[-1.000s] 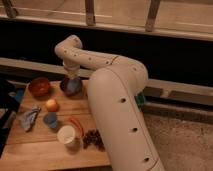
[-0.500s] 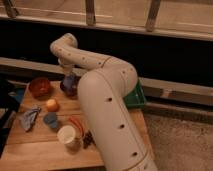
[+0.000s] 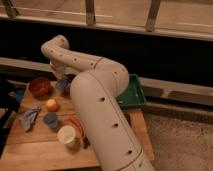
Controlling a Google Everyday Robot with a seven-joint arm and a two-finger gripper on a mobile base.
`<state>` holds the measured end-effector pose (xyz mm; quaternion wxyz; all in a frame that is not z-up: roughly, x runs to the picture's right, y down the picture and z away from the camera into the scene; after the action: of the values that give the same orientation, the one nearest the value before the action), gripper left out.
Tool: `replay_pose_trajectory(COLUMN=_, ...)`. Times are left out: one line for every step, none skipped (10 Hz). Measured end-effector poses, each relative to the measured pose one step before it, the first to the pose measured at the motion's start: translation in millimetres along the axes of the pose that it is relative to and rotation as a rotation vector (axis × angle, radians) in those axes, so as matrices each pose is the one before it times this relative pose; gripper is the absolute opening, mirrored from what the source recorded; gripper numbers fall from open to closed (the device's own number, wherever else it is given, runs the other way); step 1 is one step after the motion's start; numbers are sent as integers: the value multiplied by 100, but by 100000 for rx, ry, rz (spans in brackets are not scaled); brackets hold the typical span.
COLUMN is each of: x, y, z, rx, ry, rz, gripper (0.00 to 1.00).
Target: Wipe purple bowl with sponge
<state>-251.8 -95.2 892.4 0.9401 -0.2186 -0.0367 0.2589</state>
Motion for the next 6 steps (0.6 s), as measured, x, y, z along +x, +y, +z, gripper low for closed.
replay_pose_trajectory(x=1364, y=-89, z=-446, rx=725, ry=1794, rz=764, gripper=0)
replay_pose_trajectory(x=1312, y=-324, z=-402, rx=873, ry=1280, rz=712, gripper=0)
replay_pose_trajectory(x=1747, y=-847, z=-580, rx=1489, ry=797, rz=786, gripper=0)
replay_pose_trajectory(x=832, y=-661, z=-314, rx=969, ry=62, rz=401, gripper=0)
replay_pose_trajectory(x=400, y=-624, z=-291, rx=976, ry=-605, rz=102, gripper=0)
replay_pose_trajectory(x=-128, y=-424, z=-164, rx=637, ry=-952, rz=-613, gripper=0)
